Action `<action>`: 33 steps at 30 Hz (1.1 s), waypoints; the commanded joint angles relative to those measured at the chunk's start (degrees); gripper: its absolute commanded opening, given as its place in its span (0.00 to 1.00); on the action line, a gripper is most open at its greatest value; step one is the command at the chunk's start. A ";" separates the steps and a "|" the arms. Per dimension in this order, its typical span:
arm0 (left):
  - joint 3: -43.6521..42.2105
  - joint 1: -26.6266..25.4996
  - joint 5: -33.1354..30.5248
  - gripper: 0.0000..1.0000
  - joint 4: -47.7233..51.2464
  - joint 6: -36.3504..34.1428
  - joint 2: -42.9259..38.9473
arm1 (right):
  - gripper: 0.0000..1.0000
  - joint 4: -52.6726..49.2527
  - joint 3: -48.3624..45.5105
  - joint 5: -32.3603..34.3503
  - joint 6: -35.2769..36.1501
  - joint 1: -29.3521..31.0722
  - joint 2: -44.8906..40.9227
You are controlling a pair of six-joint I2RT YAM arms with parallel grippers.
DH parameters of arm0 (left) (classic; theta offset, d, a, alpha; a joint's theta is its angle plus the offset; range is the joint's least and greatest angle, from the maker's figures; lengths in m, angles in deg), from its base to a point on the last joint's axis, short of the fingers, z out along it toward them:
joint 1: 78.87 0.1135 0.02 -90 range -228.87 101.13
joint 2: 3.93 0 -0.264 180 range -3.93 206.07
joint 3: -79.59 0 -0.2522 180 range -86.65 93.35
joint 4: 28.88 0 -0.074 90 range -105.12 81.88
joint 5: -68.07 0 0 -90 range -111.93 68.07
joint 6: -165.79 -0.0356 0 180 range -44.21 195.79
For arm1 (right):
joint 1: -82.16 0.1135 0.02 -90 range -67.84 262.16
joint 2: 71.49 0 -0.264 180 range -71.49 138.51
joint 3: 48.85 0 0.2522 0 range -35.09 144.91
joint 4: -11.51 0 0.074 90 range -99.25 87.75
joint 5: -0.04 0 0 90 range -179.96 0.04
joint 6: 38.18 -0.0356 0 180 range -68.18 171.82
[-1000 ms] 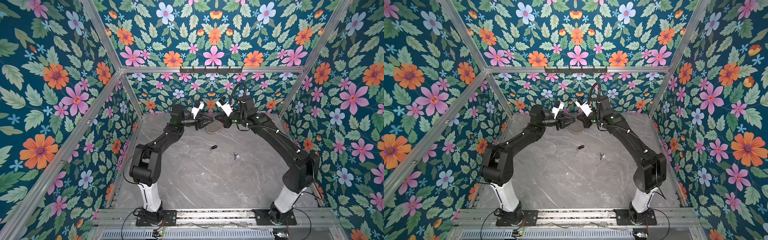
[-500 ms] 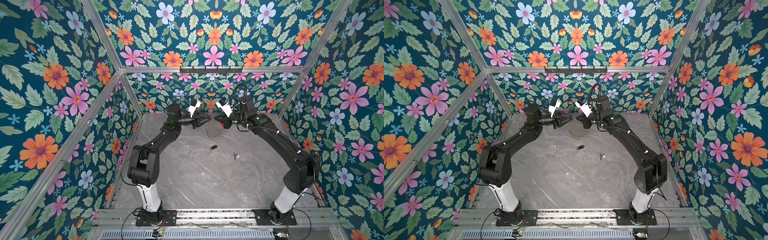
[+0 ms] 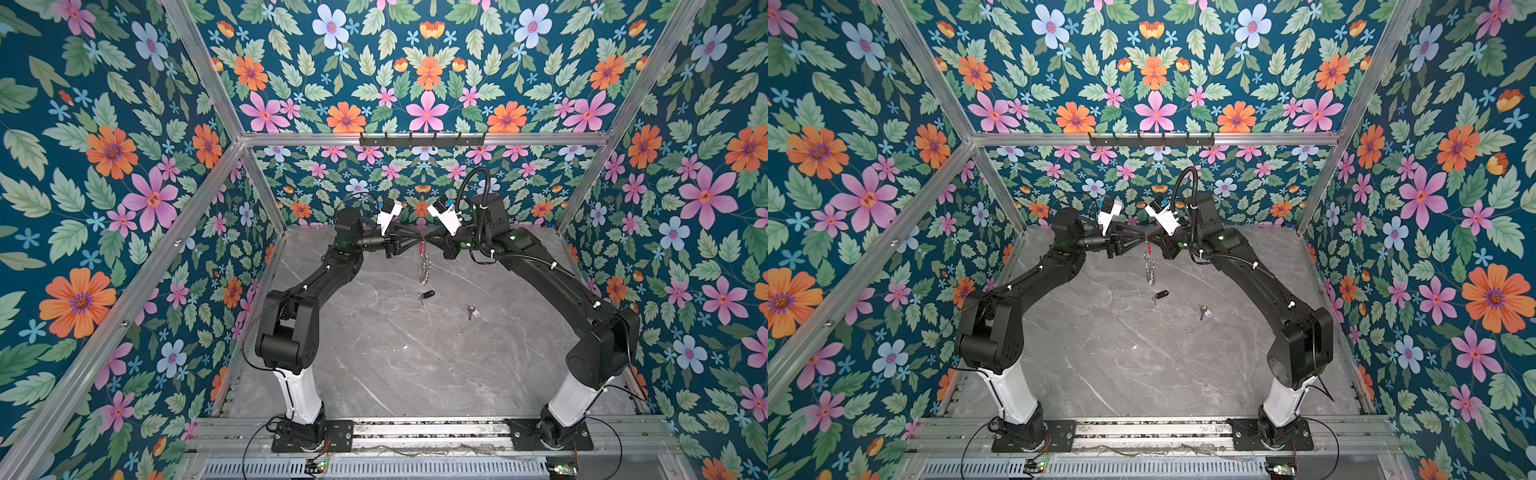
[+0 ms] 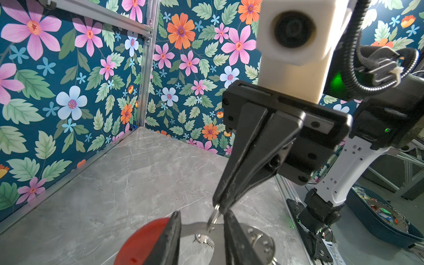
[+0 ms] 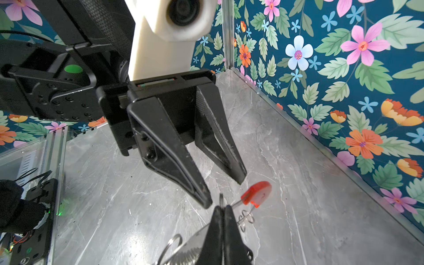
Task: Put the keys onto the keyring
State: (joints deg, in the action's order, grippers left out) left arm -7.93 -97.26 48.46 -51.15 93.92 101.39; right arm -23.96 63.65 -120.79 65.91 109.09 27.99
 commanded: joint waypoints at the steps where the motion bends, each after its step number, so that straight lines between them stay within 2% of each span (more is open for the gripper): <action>1: 0.10 -0.32 0.74 0.34 -2.26 0.68 0.24 | 0.00 1.18 0.66 -0.99 1.12 0.31 -0.19; 10: 0.45 -0.68 1.70 0.28 -4.21 2.85 1.02 | 0.00 0.58 1.03 -0.90 1.56 0.40 -0.32; 14: 0.43 -0.87 2.13 0.09 -4.44 3.21 1.12 | 0.00 0.37 1.14 -0.99 1.51 0.41 -0.26; 17: 0.34 -0.94 2.34 0.01 -4.55 3.35 1.14 | 0.00 0.30 1.06 -0.99 1.49 0.55 -0.34; 25: -0.29 -0.97 1.73 0.00 -5.15 3.20 0.31 | 0.00 0.80 0.67 -0.57 1.13 0.65 -0.89; 29: -2.51 -0.99 -3.30 0.00 -6.70 3.07 -2.00 | 0.00 3.31 -0.22 3.58 -2.12 0.83 -1.71; 30: -3.13 -0.95 -4.89 0.00 -7.61 3.85 -2.37 | 0.02 4.66 -0.75 4.86 -3.63 0.83 -2.06; 33: -5.16 -0.95 -8.03 0.00 -14.77 9.65 -2.58 | 0.26 9.18 -3.20 7.44 -8.36 0.82 -3.63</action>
State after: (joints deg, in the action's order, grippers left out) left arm -12.00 -98.37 45.31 -57.36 98.47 99.20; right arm -20.66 61.53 -116.51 62.17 109.92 25.59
